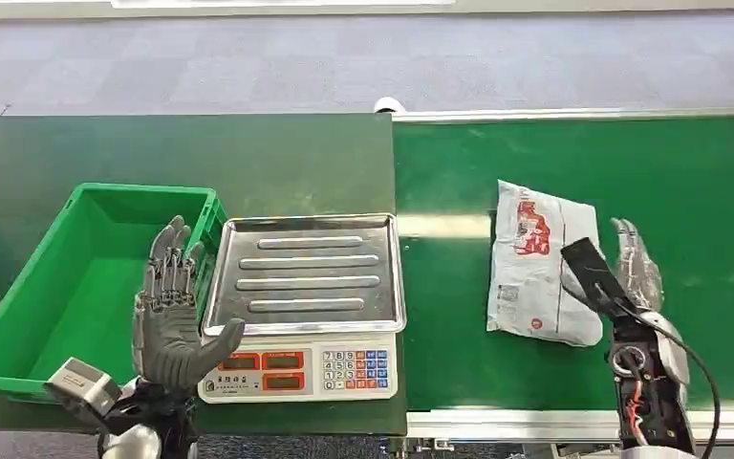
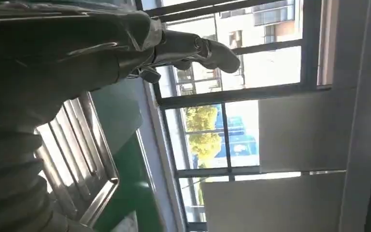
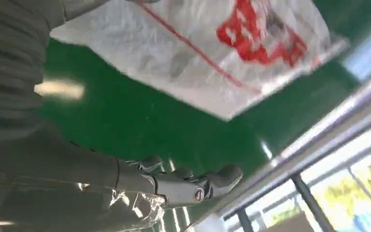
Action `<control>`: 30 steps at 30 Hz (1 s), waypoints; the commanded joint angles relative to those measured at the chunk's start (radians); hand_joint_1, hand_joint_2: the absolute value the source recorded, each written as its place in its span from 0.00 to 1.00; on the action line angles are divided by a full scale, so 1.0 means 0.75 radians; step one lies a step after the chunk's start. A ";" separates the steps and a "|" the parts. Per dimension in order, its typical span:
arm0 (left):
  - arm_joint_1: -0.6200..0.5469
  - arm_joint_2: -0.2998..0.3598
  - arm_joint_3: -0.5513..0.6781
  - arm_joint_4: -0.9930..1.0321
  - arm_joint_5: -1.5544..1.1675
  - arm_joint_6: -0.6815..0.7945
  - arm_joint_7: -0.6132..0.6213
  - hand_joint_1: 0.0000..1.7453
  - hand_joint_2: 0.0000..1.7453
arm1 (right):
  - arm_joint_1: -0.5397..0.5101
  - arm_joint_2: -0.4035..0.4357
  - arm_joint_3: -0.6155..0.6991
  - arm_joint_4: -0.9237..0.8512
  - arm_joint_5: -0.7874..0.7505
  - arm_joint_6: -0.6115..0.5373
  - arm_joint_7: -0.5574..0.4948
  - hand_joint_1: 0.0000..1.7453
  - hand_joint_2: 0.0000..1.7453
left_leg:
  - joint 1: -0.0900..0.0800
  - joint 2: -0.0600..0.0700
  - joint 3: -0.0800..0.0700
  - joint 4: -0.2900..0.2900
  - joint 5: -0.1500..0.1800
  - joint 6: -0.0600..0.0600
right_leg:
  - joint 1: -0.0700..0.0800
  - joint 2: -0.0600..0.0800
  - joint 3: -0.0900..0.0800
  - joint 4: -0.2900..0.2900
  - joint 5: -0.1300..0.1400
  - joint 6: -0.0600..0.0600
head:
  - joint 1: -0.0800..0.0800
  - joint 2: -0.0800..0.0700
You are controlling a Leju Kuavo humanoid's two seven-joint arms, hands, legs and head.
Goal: Moved the parcel from conveyor to table for the left to box.
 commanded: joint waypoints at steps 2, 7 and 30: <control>-0.111 0.001 -0.032 0.164 -0.041 -0.030 0.025 0.00 1.00 | -0.224 0.115 0.334 0.543 0.176 0.186 0.098 0.00 1.00 | 0.001 0.007 0.003 -0.002 0.000 0.000 | 0.001 0.006 0.001 -0.001 0.002 -0.001 | 0.000 0.000; -0.130 -0.005 -0.028 0.185 -0.054 -0.014 0.051 0.00 1.00 | -0.261 0.124 0.427 0.641 0.243 0.342 0.208 0.00 1.00 | 0.000 0.005 0.001 -0.001 0.000 0.000 | 0.001 0.004 -0.001 0.000 0.001 -0.001 | -0.001 0.000; -0.013 -0.005 -0.009 0.109 -0.059 0.100 0.033 0.00 1.00 | -0.283 0.105 0.435 0.552 0.283 0.144 0.341 1.00 1.00 | 0.000 0.004 0.002 -0.001 0.000 0.000 | 0.001 0.001 0.001 -0.002 0.001 -0.001 | 0.001 0.000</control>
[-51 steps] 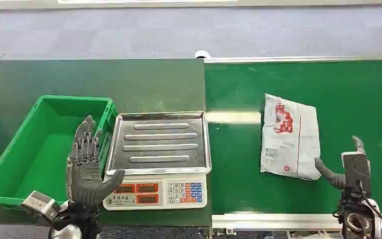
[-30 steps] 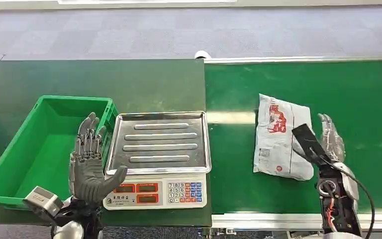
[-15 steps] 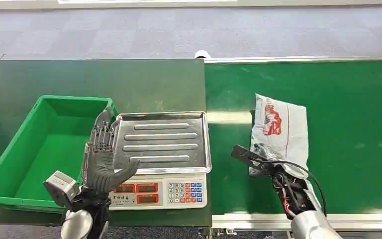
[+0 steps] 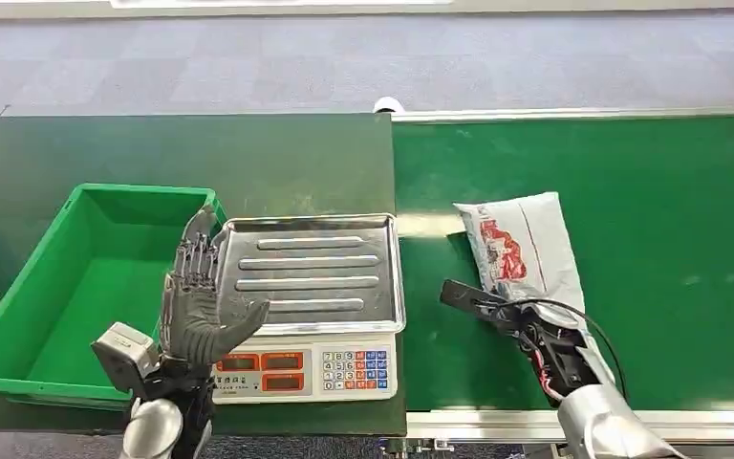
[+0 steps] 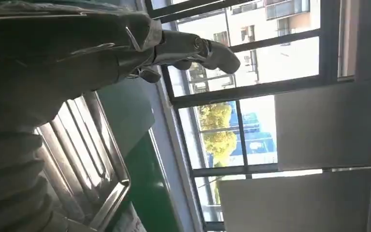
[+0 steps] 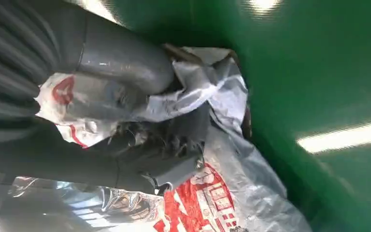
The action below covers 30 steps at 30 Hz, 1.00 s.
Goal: Moved the parcel from conveyor to table for the left to box.
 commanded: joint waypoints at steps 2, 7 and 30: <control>0.131 0.002 0.012 -0.075 -0.009 0.035 -0.018 0.00 1.00 | 0.046 0.019 -0.114 -0.239 -0.079 -0.345 0.046 1.00 1.00 | -0.001 0.003 -0.001 0.000 0.000 0.000 | 0.000 0.002 -0.002 0.000 0.000 -0.001 | 0.001 0.000; 0.121 -0.002 0.022 -0.100 0.003 0.025 -0.024 0.00 1.00 | 0.179 0.048 -0.250 -0.686 -0.247 -0.699 -0.103 1.00 1.00 | 0.000 0.003 -0.005 0.001 0.000 0.000 | 0.000 0.001 -0.005 0.001 0.001 -0.001 | 0.001 0.000; -0.119 0.016 -0.075 0.156 0.054 -0.080 -0.072 0.00 1.00 | 0.169 0.127 0.302 -0.959 0.174 -0.769 -0.505 1.00 1.00 | 0.000 0.004 -0.003 0.000 0.001 -0.001 | 0.000 0.003 -0.005 0.001 0.002 -0.002 | 0.000 0.000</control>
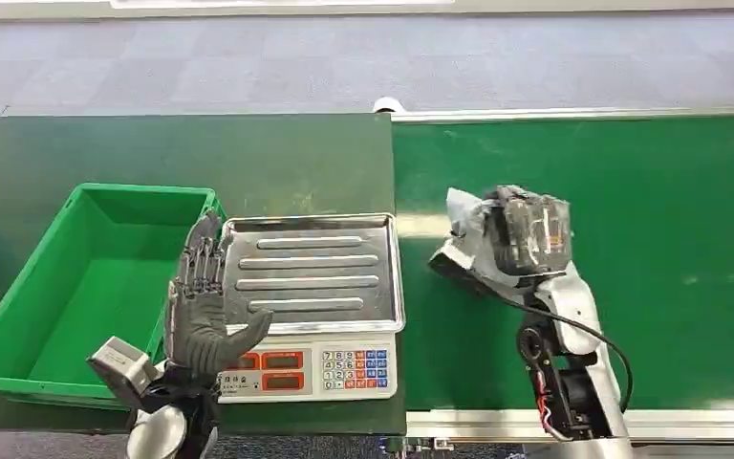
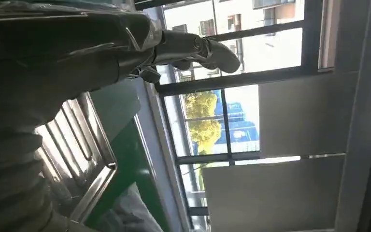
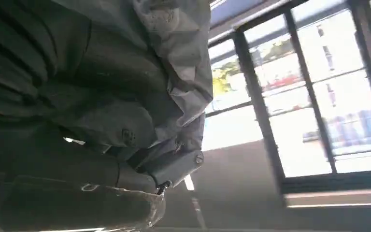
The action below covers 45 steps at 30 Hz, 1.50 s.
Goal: Moved the parcel from conveyor to table for the left to box.
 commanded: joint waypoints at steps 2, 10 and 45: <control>-0.091 0.017 -0.028 0.127 0.010 -0.015 0.010 0.00 1.00 | -0.170 0.059 0.327 0.075 -0.010 0.049 0.001 1.00 1.00 | -0.001 0.005 0.000 0.000 0.000 0.000 | 0.000 0.004 -0.002 0.001 0.001 -0.001 | 0.001 0.000; -0.073 0.001 0.002 0.078 0.000 -0.014 0.035 0.00 1.00 | -0.277 0.108 0.381 0.112 -0.106 0.107 0.044 1.00 1.00 | 0.000 0.008 -0.005 0.001 0.000 0.000 | 0.000 0.005 -0.007 0.001 0.002 -0.001 | 0.001 0.000; -0.096 -0.001 0.113 0.020 -0.051 0.036 0.090 0.00 1.00 | -0.584 0.415 0.452 0.980 -0.693 0.426 -0.020 1.00 1.00 | 0.001 0.004 -0.003 -0.001 0.001 0.000 | 0.001 0.001 -0.003 -0.001 0.001 -0.001 | 0.000 0.000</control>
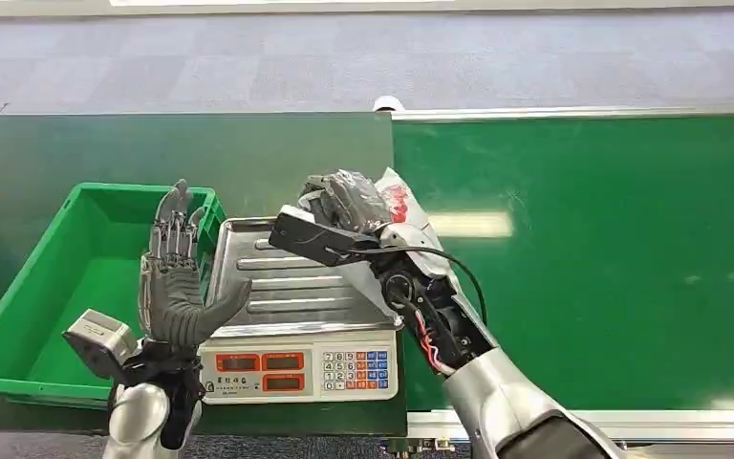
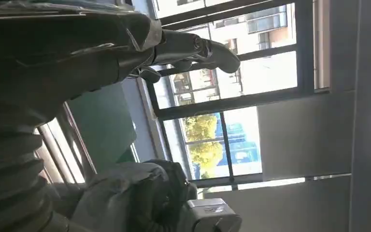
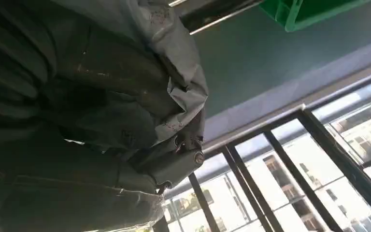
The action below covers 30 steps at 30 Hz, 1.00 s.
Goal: Moved the parcel from conveyor to table for the left to box.
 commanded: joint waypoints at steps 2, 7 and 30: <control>-0.038 -0.001 0.004 0.092 0.003 0.003 0.005 0.00 1.00 | -0.089 0.010 0.063 0.266 -0.123 0.012 -0.110 1.00 1.00 | 0.000 0.001 0.001 -0.001 0.001 0.000 | 0.001 -0.001 0.001 -0.001 0.001 -0.001 | -0.001 0.000; -0.045 -0.006 0.005 0.106 0.006 0.003 0.000 0.00 1.00 | -0.070 0.010 0.115 0.191 -0.210 -0.010 -0.177 1.00 1.00 | 0.000 0.001 0.000 0.000 0.001 0.000 | 0.001 -0.001 0.000 -0.001 0.001 -0.001 | -0.001 0.000; -0.145 -0.018 0.017 0.187 0.033 -0.044 -0.012 0.00 1.00 | -0.067 -0.003 0.086 0.209 -0.698 0.357 -0.306 0.00 1.00 | 0.000 -0.001 0.000 0.000 0.001 0.000 | 0.001 -0.001 -0.001 0.000 0.000 -0.001 | -0.001 0.000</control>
